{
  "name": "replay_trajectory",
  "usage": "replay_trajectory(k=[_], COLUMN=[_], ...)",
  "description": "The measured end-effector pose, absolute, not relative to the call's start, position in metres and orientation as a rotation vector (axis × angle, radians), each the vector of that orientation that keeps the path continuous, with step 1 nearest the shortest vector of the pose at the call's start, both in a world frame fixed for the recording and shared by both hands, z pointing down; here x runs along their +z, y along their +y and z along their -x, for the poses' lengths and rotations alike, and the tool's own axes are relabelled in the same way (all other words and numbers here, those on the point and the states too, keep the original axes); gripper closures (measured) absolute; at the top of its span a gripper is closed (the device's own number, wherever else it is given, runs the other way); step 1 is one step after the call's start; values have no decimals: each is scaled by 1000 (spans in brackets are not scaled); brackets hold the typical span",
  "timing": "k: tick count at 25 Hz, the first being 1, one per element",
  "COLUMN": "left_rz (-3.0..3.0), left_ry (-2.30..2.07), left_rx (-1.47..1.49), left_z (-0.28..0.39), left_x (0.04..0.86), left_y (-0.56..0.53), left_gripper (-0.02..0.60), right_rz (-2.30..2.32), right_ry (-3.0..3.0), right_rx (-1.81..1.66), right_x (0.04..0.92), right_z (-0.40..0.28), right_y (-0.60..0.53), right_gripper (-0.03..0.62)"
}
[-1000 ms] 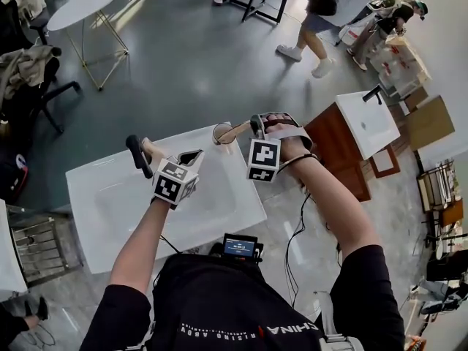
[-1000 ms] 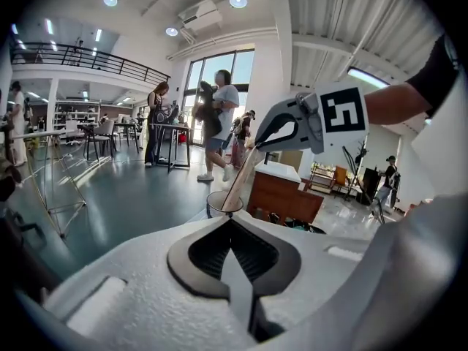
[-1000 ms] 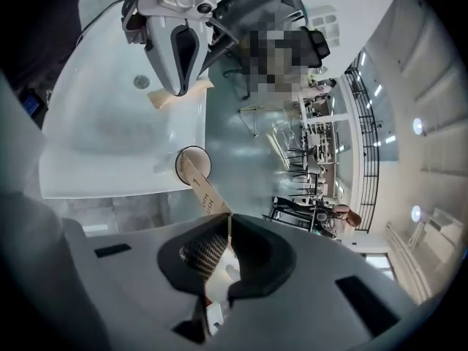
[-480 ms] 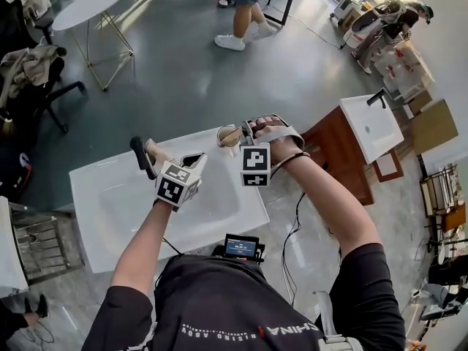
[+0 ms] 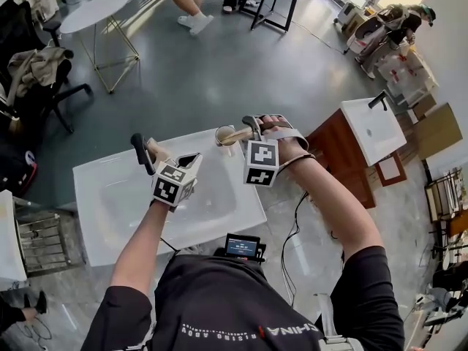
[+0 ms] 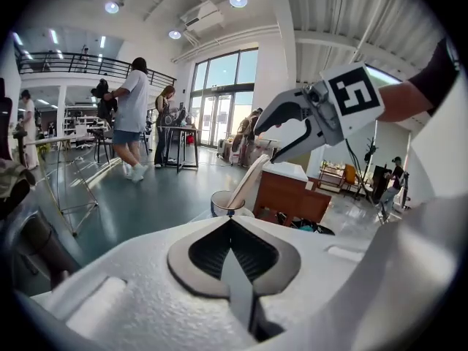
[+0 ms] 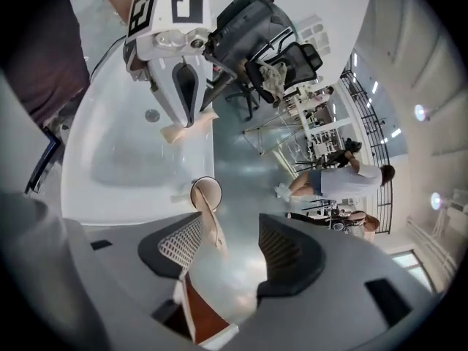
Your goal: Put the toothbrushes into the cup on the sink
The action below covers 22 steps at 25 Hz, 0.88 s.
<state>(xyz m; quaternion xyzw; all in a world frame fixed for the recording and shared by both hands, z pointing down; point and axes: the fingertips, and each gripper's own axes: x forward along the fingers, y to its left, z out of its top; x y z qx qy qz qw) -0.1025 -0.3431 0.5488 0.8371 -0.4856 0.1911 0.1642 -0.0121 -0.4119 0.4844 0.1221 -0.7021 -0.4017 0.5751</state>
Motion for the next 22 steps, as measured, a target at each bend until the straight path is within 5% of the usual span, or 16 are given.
replay_trajectory(k=[3,10,22], left_rz=[-2379,-2341,-2168], left_ry=[-1406,-1452,-1534], left_rx=[551,555,585], left_z=[100,91,122], left_x=[544,543,578], left_y=[-337,-306,-239], left_gripper=[572,572,572], right_rz=[-357,-450,-278], right_ry=[-1732,-1990,-2194], right_rx=[-957,-1050,-650], right_x=[462,432,552], right_z=[13,31,76], right_y=[-400,-337,-270], right_gripper=[351,574,585])
